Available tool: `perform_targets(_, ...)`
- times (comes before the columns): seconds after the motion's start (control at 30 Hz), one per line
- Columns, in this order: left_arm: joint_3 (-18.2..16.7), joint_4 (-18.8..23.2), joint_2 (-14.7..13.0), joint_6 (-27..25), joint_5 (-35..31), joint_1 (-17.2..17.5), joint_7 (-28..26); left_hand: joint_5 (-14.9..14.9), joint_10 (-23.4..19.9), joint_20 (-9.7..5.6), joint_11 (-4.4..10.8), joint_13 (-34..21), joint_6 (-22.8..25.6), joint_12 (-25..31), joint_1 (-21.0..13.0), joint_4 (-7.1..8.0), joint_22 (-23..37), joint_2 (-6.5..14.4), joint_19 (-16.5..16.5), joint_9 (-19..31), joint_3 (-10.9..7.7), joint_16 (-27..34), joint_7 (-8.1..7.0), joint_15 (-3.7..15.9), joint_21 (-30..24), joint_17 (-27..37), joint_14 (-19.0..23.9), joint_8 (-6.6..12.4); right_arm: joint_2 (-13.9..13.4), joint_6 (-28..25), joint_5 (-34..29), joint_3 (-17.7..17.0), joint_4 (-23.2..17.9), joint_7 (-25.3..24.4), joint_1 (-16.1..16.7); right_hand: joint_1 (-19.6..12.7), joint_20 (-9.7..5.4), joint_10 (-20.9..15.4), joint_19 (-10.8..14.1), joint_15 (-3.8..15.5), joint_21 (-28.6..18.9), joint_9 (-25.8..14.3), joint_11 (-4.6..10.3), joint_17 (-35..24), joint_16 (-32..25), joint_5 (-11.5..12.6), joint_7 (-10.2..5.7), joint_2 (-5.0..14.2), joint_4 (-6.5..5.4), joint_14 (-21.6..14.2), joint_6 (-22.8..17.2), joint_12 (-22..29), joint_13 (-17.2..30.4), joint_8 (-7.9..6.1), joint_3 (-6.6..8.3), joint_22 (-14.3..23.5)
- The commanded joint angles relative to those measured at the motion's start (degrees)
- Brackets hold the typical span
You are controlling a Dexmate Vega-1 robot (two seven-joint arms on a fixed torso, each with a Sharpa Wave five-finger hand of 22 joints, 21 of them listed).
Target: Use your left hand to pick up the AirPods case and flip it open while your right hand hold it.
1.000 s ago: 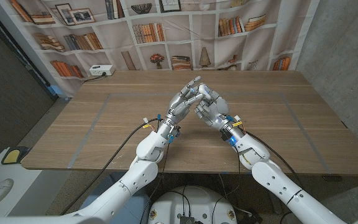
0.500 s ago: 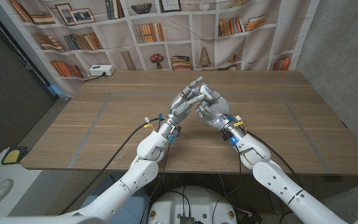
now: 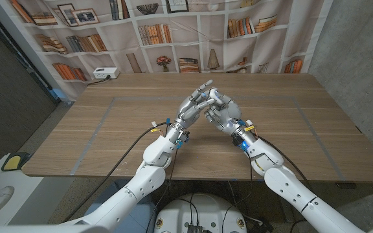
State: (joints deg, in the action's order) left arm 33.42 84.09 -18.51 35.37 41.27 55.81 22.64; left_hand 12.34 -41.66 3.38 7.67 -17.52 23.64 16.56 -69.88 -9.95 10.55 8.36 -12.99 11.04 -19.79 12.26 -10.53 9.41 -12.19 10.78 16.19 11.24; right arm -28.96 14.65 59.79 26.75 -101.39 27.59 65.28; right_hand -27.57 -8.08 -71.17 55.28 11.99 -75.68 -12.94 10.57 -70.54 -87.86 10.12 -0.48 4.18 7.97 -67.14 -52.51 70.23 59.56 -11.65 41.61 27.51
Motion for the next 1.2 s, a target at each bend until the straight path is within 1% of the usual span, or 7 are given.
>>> perform_targets(0.03,0.3,-0.5,0.4,0.2,0.0,-0.1,0.5,0.4,-6.1,0.1,5.14,-7.3,0.1,0.3,-0.1,0.96,0.1,0.6,0.1,0.2,-1.51,-0.3,-0.02,-0.06,0.1,0.3,0.5,0.21,-0.6,0.3,-0.9,0.1,-0.1,0.5,-0.3,-8.0,-4.17,0.5,-0.7,0.12,-0.4,-0.5,0.02,-0.1,0.1,-0.2,0.97,7.13,-0.49,0.4,0.0,-0.1,0.0,0.14,0.82,0.1)
perform_targets(0.17,0.2,-0.5,0.3,0.3,0.0,0.1,0.5,0.4,-6.1,0.09,5.14,-7.3,0.1,0.3,0.0,0.93,0.1,0.5,0.1,0.2,-1.49,-0.4,-0.03,-0.07,0.1,0.3,0.4,0.2,-0.7,0.7,-1.4,0.3,0.2,1.1,-0.6,-8.9,-4.17,0.2,-1.3,0.15,-1.3,-1.1,-0.09,-0.1,0.3,-0.3,1.53,7.09,-0.98,0.8,0.0,-0.8,-1.5,0.02,1.18,-0.1)
perform_targets(0.33,0.2,-0.4,0.2,0.3,0.0,0.2,0.7,0.4,-6.1,0.06,5.14,-7.4,0.1,0.3,0.1,0.98,0.1,0.4,0.1,0.2,-1.44,-0.4,-0.14,-0.16,0.1,0.3,0.4,0.2,-0.9,0.9,-2.0,0.5,0.2,1.4,-0.9,-9.8,-4.15,0.4,-1.6,0.17,-2.9,-1.2,-0.08,-0.1,0.2,-0.4,1.66,7.02,-1.57,0.7,0.0,1.3,1.4,0.28,1.24,-0.2)
perform_targets(0.63,0.3,-0.1,-0.3,0.6,-0.4,0.4,1.0,0.4,-6.1,0.1,5.12,-7.4,0.1,0.2,0.3,0.98,0.1,0.1,0.3,0.2,-1.2,-0.4,-0.26,-0.24,0.1,0.3,0.3,0.16,-1.0,0.7,-1.4,0.4,-0.2,0.7,-0.3,-10.4,-4.14,-0.2,-2.0,0.15,-4.7,-1.2,-0.17,-0.2,0.0,-0.4,1.58,6.93,-2.28,0.2,0.0,1.5,0.8,0.46,0.99,-1.0)
perform_targets(0.7,0.3,-0.3,-0.3,0.9,-0.5,0.4,1.1,0.2,-6.0,-0.03,5.12,-7.5,-0.3,0.1,1.3,1.32,0.1,-0.5,0.2,0.2,-0.57,-0.4,-0.36,-0.36,0.1,0.3,0.2,0.0,-1.0,0.8,-1.4,0.5,-0.1,0.8,-0.3,-10.5,-4.14,-0.5,-1.9,0.17,-5.0,-1.2,-0.09,-0.2,-0.1,-0.4,1.7,6.93,-2.34,0.1,-0.1,1.4,0.3,0.44,0.97,-1.1)
perform_targets(0.83,0.4,-0.4,-0.2,1.6,-1.0,0.6,1.0,-0.4,-1.8,-0.49,4.99,-5.9,-2.8,-3.0,6.3,2.28,0.1,-3.4,0.9,0.0,2.64,-0.7,-1.02,-0.5,0.2,0.3,-0.9,-0.66,-1.0,0.8,-1.4,0.5,-0.3,0.5,-0.1,-10.6,-4.14,-0.5,-1.8,0.17,-5.4,-1.2,-0.13,-0.2,-0.1,-0.4,1.86,6.93,-2.41,0.0,-0.2,1.8,0.9,0.43,0.93,-1.1)
perform_targets(1.2,0.6,-1.2,-0.1,2.7,-0.6,0.6,2.3,-1.2,1.4,0.34,4.82,-4.7,-3.9,-4.7,10.5,3.09,0.1,-5.1,2.2,-0.1,4.58,-1.2,-0.83,-1.72,0.5,0.3,-3.1,-0.57,-1.1,0.9,-1.5,0.6,-0.6,0.3,0.2,-10.9,-4.13,-0.4,-2.2,0.13,-6.3,-1.3,-0.13,-0.2,-0.2,-0.4,1.95,6.93,-2.64,-0.2,-0.1,2.0,1.0,0.49,0.86,-1.4)
